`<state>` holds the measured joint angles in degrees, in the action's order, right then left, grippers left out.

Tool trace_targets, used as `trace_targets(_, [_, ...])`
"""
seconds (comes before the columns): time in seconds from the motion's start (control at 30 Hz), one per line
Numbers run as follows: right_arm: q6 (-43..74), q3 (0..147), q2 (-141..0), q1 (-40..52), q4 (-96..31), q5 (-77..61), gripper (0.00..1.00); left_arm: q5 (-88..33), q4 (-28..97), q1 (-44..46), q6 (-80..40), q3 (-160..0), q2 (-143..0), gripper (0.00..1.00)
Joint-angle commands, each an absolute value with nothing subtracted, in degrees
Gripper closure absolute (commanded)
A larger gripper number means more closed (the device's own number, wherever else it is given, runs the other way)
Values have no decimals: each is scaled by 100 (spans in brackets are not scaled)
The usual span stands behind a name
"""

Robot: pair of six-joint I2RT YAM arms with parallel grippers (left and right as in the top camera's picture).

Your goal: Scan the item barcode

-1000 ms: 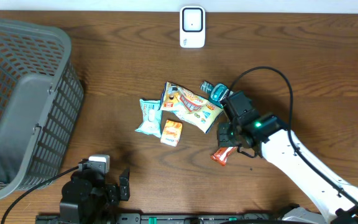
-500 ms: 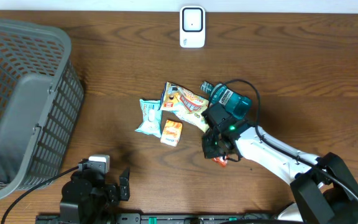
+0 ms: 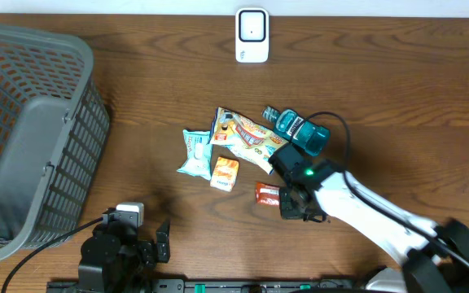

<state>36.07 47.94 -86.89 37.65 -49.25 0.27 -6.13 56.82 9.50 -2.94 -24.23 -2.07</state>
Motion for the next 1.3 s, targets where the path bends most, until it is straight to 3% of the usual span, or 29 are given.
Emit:
trace_targets(0.0, [4471,5022,-7924,3743,-5015,-34,85,-687,5693,969,-259,-2445,-211,2])
trace_targets(0.1, [6139,5019,-7404,3723,-5201,-12,44,-687,5693,969,-259,-2445,-211,2])
trace_targets(0.17, [7043,5006,-7212,3723,-5315,10,1,-687,5693,969,-259,-2445,-211,2])
trace_targets(0.37, [8932,4654,-7365,3723,-5332,222,1,-687,5693,969,-259,-2445,-211,2])
trace_targets(0.47, [10416,4353,-7623,3721,-5094,108,8,-687,5693,969,-259,-2445,-211,2])
trace_targets(0.57, [11155,4185,-7752,3721,-4818,130,8,-687,5693,969,-257,-2445,-211,2])
trace_targets(0.9, [11227,4071,-8082,3649,-4193,593,11,-687,5693,969,-257,-2445,-211,2])
trace_targets(1.27, [11222,3767,-8119,3420,-4069,609,28,-687,5693,969,-259,-2445,-211,2])
